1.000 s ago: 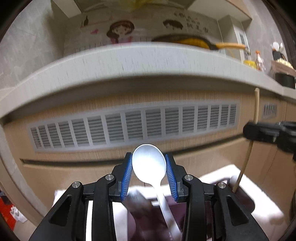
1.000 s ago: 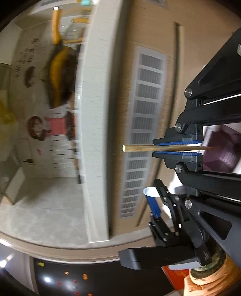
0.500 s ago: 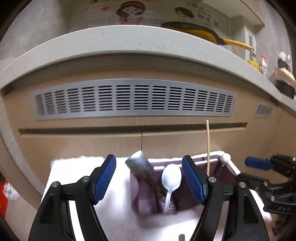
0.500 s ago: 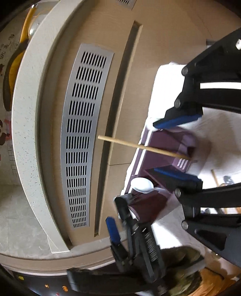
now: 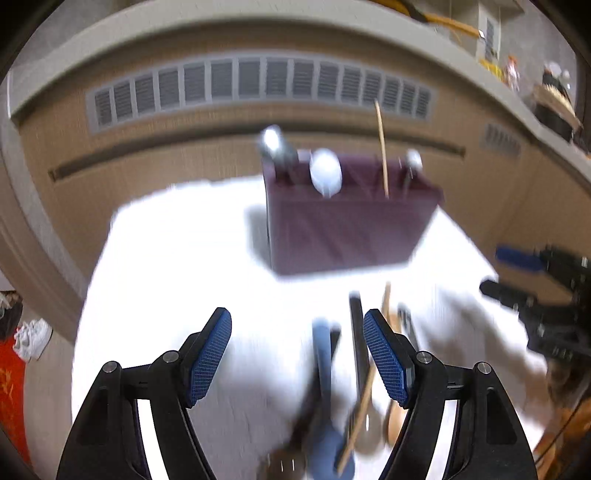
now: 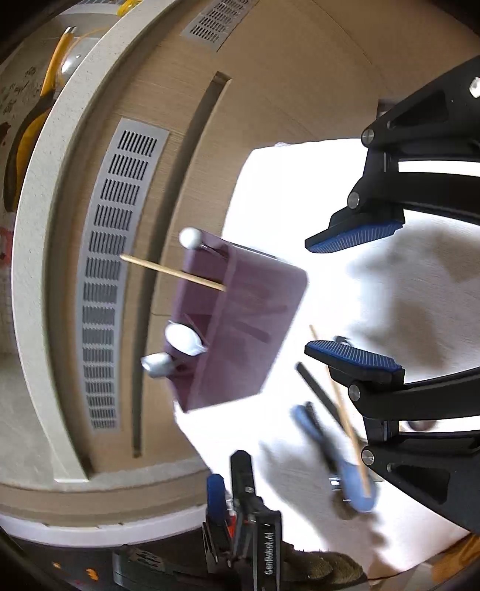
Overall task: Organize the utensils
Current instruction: 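Grasp the wooden spoon by its handle with the right tool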
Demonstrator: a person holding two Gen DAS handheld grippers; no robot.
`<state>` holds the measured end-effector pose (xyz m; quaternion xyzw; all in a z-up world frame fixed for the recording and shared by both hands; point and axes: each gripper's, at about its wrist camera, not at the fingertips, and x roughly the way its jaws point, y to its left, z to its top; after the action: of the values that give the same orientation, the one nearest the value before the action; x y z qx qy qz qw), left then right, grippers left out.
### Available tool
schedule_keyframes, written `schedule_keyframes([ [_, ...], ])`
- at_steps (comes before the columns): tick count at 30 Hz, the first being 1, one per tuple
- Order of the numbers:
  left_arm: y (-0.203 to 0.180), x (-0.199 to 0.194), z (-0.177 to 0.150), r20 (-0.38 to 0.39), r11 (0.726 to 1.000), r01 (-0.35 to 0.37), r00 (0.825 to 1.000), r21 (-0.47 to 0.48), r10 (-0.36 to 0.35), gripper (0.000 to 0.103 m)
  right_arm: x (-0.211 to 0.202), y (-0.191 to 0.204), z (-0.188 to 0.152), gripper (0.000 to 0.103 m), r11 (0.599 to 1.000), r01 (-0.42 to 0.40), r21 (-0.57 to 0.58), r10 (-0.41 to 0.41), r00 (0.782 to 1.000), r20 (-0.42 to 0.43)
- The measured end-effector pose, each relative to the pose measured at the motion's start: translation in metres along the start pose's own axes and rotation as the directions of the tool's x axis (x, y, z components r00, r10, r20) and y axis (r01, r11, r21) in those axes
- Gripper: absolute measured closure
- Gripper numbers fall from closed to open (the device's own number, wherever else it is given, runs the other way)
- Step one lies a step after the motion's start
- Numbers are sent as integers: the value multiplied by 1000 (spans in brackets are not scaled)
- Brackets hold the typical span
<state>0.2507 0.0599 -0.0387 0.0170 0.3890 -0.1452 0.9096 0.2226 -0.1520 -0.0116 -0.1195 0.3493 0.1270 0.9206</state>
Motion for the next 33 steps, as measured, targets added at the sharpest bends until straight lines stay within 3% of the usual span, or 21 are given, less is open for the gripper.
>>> schedule_keyframes([
  [5, -11, -10, -44, -65, 999, 29, 998, 27, -28, 29, -4, 11, -21, 43, 999, 34, -39, -35, 999, -26],
  [11, -18, -26, -78, -79, 998, 64, 995, 17, -63, 29, -1, 13, -38, 26, 999, 29, -18, -30, 998, -61],
  [14, -20, -27, -80, -74, 999, 52, 996, 7, -52, 29, 1, 16, -43, 14, 1000, 27, 6, -27, 998, -65],
  [18, -10, -30, -74, -47, 998, 25, 998, -50, -28, 29, 9, 20, -39, 10, 999, -22, 46, 27, 995, -91],
  [19, -8, -33, -73, -33, 998, 3, 999, -64, -5, 29, 14, 21, -36, 12, 998, -13, 60, 19, 994, -107],
  [21, -4, -37, -70, -3, 996, -36, 999, -77, 36, 29, 25, 25, -32, 38, 997, -15, 76, 27, 988, -149],
  [22, -2, -39, -69, 14, 995, -50, 999, -83, 52, 29, 35, 28, -29, 65, 996, -42, 84, 57, 980, -190],
  [23, 0, -41, -68, 27, 994, -64, 997, -90, 66, 29, 41, 30, -28, 81, 993, -64, 101, 85, 973, -217],
  [28, 19, -45, -72, 44, 987, -121, 991, -109, 127, 29, 59, 49, -20, 82, 988, -93, 127, 122, 962, -244],
  [33, 50, -45, -82, 28, 973, -130, 990, -189, 138, 29, 65, 63, -11, 82, 985, -103, 141, 137, 957, -257],
])
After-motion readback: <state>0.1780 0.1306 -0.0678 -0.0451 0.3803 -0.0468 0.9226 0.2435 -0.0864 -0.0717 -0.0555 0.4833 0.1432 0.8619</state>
